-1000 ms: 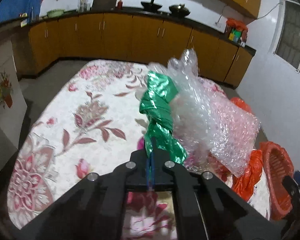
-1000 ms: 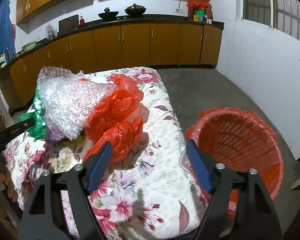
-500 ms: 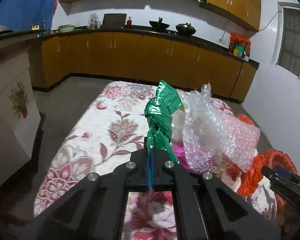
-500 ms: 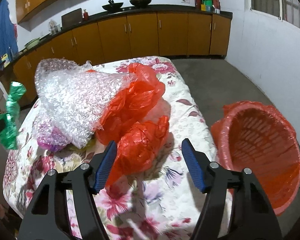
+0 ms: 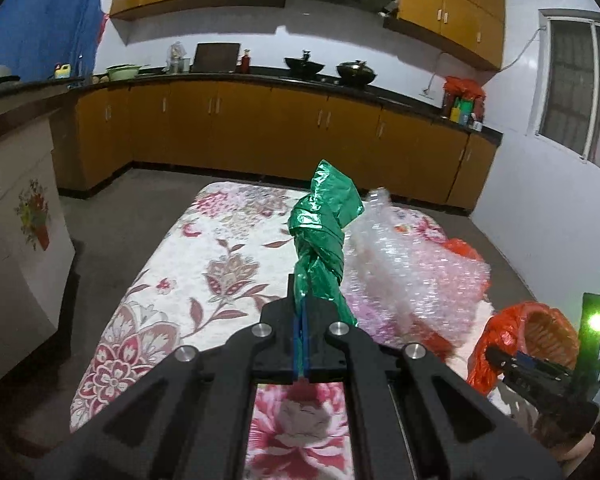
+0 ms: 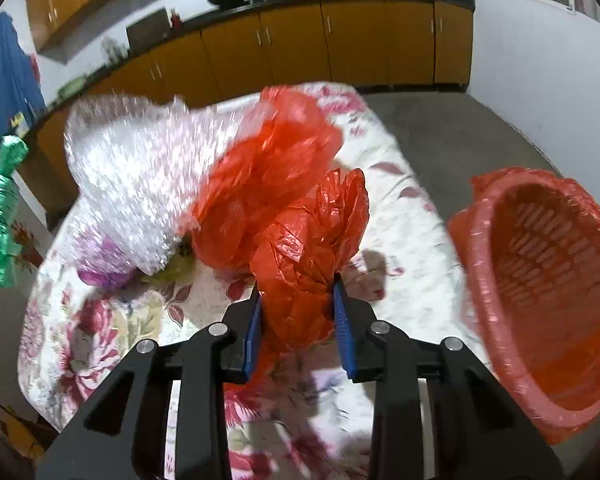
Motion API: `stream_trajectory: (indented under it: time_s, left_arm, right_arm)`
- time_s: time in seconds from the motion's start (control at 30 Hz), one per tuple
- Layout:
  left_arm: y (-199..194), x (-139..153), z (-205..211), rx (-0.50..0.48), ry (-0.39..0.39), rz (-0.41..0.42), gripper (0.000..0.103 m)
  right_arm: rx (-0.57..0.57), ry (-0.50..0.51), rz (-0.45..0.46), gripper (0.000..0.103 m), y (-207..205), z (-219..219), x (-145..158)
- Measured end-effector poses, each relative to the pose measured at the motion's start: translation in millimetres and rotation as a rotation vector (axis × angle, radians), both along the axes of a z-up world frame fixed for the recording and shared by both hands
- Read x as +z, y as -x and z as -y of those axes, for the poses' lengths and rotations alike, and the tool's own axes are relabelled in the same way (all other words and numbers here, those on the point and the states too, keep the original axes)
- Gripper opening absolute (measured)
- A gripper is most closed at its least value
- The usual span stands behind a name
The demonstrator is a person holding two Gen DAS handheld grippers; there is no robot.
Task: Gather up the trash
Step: 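Grasp a red plastic bag with the right tool while the left tool holds the green bag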
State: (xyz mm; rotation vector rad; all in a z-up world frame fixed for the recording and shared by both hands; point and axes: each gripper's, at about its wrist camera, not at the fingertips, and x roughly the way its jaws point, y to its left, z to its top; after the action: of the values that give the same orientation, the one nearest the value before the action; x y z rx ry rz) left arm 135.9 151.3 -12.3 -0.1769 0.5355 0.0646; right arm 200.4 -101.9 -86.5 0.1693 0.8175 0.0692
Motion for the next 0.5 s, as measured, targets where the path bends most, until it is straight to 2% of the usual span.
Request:
stream_trajectory:
  time_s: [0.33,0.5]
  left_arm:
    - [6.8,12.8,49.8,-0.145,0.012,0.025,0.003]
    - [8.8,15.6,84.3,-0.239,0.029,0.031,0.003]
  right_arm:
    - [-0.086,0.008,0.091,0.032,42.6,50.4,36.5]
    - [-0.19,0.04,0.137,0.032,64.0,93.0,57.0]
